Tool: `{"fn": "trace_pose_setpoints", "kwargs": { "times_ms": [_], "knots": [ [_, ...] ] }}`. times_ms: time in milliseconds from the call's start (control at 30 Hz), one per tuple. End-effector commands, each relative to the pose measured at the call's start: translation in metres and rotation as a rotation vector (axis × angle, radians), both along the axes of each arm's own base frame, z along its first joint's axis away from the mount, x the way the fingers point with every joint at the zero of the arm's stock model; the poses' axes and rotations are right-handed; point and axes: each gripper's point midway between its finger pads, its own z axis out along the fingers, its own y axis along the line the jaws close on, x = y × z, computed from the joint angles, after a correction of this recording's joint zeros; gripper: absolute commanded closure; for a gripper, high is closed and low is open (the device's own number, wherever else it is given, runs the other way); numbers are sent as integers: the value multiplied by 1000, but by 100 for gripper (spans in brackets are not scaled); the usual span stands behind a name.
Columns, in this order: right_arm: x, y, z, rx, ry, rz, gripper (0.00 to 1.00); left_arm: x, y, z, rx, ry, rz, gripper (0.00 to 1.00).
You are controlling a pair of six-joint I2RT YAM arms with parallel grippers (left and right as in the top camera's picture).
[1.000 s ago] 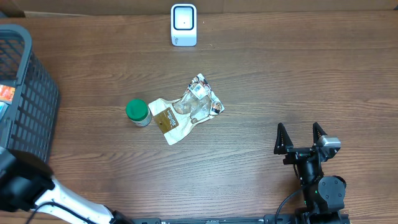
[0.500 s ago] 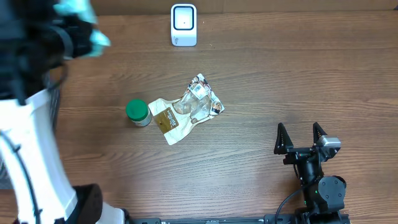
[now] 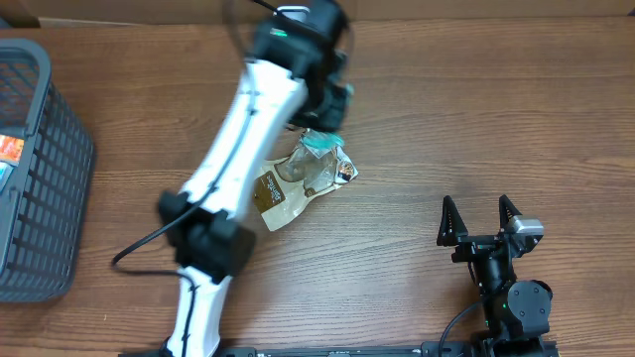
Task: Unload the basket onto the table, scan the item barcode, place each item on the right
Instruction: 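Place the green tissue pack on the table right of the bag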
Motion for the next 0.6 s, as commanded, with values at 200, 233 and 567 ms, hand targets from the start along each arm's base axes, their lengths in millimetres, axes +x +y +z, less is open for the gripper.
{"fn": "trace_pose_setpoints", "kwargs": {
  "times_ms": [200,233,567],
  "knots": [
    [0,0,-3,-4,-1,-5,0,-27,-96,-82,-26,141,-4,96],
    [0,0,-3,-4,-1,-4,0,-27,-97,-83,-28,141,1,96],
    [0,0,-3,-4,-1,-4,0,-14,-84,-84,10,99,23,30]
  ]
}}
